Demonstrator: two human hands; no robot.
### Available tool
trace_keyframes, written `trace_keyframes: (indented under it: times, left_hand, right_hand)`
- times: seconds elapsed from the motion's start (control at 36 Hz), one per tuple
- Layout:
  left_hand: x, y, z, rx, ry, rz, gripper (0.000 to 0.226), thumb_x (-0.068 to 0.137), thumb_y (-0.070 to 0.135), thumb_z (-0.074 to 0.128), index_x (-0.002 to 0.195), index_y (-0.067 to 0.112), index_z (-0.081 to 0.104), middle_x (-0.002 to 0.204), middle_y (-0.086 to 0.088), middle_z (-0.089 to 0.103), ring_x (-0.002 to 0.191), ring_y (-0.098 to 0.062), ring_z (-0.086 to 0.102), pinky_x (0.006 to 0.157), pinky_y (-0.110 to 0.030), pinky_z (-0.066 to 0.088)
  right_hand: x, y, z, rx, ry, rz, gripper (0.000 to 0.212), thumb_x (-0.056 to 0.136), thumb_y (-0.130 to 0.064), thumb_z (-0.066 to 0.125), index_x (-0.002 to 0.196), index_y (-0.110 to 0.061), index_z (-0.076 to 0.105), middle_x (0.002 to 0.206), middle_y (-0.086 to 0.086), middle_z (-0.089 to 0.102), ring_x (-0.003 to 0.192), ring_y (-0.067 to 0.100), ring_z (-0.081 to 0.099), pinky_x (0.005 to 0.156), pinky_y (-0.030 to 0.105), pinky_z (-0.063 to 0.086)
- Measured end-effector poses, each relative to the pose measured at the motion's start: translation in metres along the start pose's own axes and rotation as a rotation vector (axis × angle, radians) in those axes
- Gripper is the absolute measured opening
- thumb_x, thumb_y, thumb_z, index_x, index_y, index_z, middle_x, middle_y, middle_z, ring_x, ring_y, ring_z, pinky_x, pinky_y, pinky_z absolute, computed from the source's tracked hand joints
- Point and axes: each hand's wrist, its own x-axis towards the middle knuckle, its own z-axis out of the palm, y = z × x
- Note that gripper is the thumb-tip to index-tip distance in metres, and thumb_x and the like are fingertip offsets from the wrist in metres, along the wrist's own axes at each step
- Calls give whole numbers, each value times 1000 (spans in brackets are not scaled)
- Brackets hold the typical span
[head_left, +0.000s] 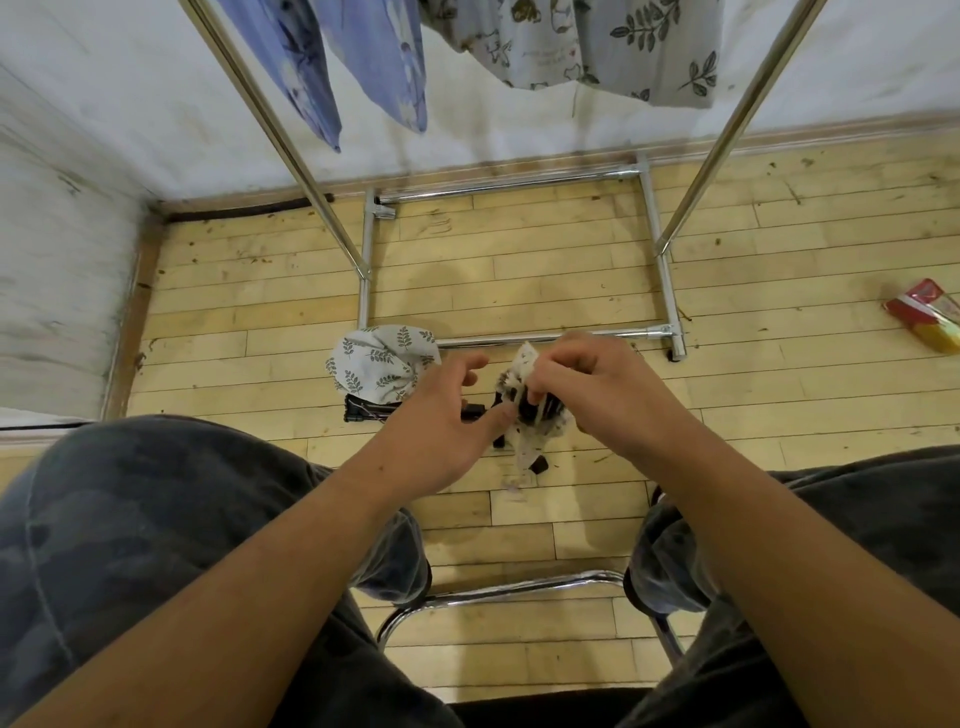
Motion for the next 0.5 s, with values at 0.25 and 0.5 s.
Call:
trace_keyframes:
  times: [0.25, 0.5]
  left_hand:
    - [2, 1, 2, -13, -11, -56, 85, 87, 76, 54, 156, 36, 25, 153, 4, 43, 125, -13, 57, 103, -40, 53]
    - [9, -8, 7, -13, -14, -35, 82, 83, 87, 48, 149, 40, 33, 148, 5, 50, 122, -12, 61, 99, -43, 56]
  right_hand:
    - [-6, -10, -2, 109, -105, 17, 22, 96, -8, 58, 78, 1, 67, 50, -14, 51, 42, -1, 44, 44, 9, 35]
    - [-2, -11, 0, 91, -179, 102, 24, 99, -20, 61, 100, 1, 73, 50, -12, 48, 40, 0, 39, 41, 13, 32]
